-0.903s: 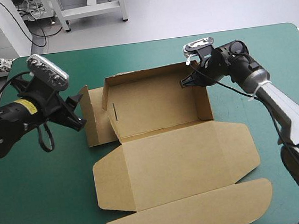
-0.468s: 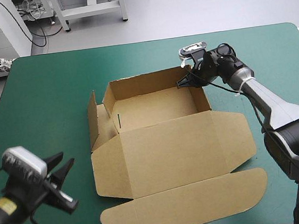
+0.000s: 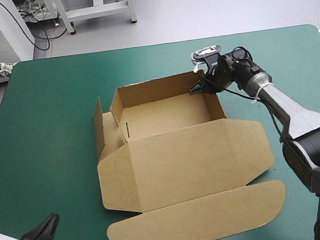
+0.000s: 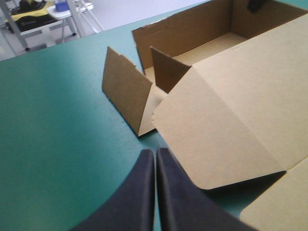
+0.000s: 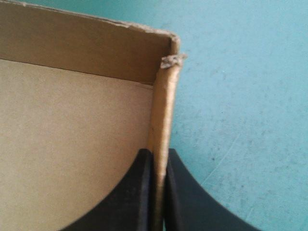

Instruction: Fold the box

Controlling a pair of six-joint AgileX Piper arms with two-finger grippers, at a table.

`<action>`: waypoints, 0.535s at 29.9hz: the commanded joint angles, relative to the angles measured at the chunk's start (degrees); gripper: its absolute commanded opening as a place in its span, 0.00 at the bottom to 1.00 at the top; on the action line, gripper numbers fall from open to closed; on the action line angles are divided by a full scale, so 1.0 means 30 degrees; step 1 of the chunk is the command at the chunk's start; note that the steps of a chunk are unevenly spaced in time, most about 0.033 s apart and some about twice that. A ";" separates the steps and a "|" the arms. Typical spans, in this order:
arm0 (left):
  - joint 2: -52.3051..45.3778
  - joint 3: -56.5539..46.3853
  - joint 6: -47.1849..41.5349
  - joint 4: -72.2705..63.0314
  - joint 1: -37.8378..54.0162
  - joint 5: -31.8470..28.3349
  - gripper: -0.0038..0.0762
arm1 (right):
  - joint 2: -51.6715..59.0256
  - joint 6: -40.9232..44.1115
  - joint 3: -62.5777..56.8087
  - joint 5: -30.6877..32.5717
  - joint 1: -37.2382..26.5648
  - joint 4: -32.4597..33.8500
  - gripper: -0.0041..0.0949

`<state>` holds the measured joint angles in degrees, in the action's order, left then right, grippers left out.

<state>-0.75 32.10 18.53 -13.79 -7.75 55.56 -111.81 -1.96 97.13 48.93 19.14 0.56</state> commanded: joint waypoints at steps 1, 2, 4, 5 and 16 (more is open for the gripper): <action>0.0226 0.0311 -0.0986 0.0973 0.0000 -0.1056 0.04 | 0.0262 -0.0921 0.0172 0.1905 -0.0007 0.0522 0.02; 0.0226 0.0311 -0.0986 0.1062 0.0000 -0.1014 0.04 | 0.0262 -0.0921 0.0404 0.1905 -0.0007 0.0522 0.02; 0.0250 0.0311 -0.0986 0.1199 0.0000 -0.0971 0.04 | 0.0262 -0.0887 0.0874 0.2011 -0.0007 0.0522 0.02; 0.0250 0.0311 -0.0986 0.1246 0.0000 -0.0928 0.04 | 0.0262 -0.0887 0.1237 0.2141 -0.0007 0.0522 0.03; 0.0250 0.0311 -0.0519 0.2333 0.0000 -0.0608 0.04 | 0.0864 -0.0782 0.7923 0.6032 -0.0007 0.0952 0.47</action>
<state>-0.98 31.87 16.27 -6.65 -7.75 56.92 -113.62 -3.67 114.93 65.78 19.19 2.05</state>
